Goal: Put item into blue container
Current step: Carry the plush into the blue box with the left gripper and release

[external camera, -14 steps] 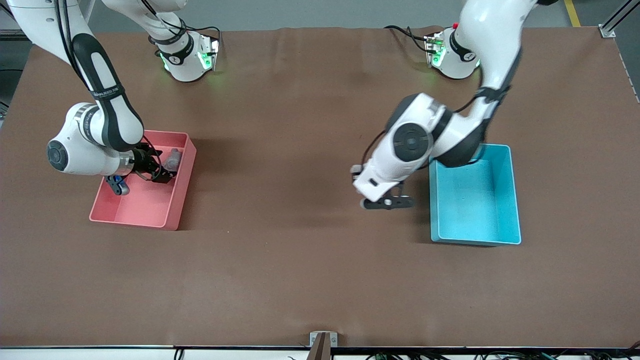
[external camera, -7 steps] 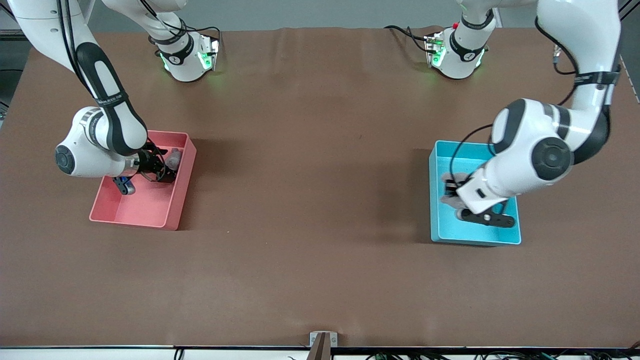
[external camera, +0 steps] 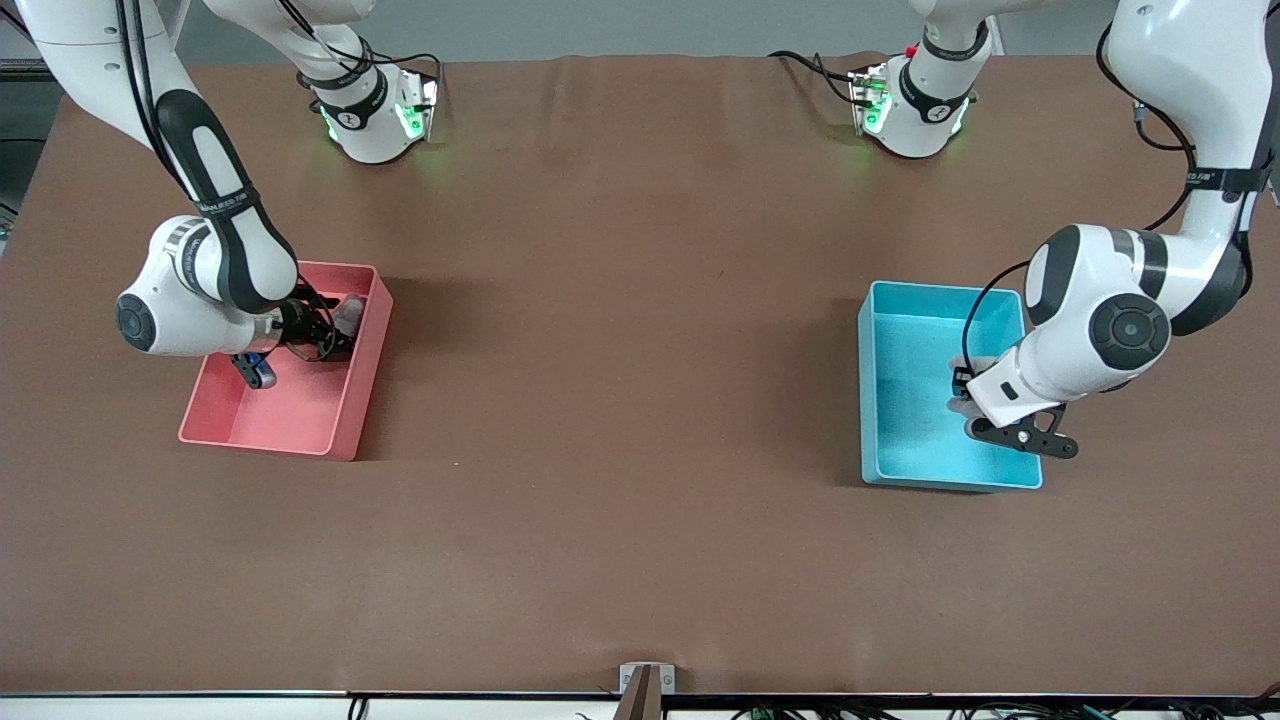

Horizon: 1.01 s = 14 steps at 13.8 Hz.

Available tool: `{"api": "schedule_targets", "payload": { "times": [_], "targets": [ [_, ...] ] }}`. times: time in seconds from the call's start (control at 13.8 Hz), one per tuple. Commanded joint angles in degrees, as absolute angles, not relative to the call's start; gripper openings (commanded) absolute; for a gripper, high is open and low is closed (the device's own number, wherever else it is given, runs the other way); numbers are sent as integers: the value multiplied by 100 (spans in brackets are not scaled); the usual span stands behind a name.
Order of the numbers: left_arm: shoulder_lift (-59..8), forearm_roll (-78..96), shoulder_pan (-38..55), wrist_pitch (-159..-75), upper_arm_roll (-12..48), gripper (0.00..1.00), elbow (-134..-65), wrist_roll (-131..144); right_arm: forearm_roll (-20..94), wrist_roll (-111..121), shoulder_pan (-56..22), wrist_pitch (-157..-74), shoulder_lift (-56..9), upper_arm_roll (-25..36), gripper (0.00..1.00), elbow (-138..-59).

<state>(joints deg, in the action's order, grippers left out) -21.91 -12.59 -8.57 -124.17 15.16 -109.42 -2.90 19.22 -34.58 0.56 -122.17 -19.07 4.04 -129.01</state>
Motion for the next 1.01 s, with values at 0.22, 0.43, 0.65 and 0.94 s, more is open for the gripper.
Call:
{"api": "schedule_targets", "payload": {
  "times": [0.22,0.43,0.65,0.94],
  "targets": [
    [-2785,-1846,-976,-12884,1573,18,-11021,-290,2048,-3103,141,-12085,-1881,343,53,-12868],
    [-2918,-1846,-949,-12911,1573,19,-11013,-237,2048,-2927,158,-11997,-1881,343,24,-12797],
    [-2927,-1846,-932,-12911,1573,34,-10995,-202,2004,-2918,158,-11918,-1872,352,4,-12709],
    [-2857,-1846,-923,-12876,1582,100,-10951,-202,1934,-2656,255,-11892,-1863,369,1,-12542]
  ]
}}
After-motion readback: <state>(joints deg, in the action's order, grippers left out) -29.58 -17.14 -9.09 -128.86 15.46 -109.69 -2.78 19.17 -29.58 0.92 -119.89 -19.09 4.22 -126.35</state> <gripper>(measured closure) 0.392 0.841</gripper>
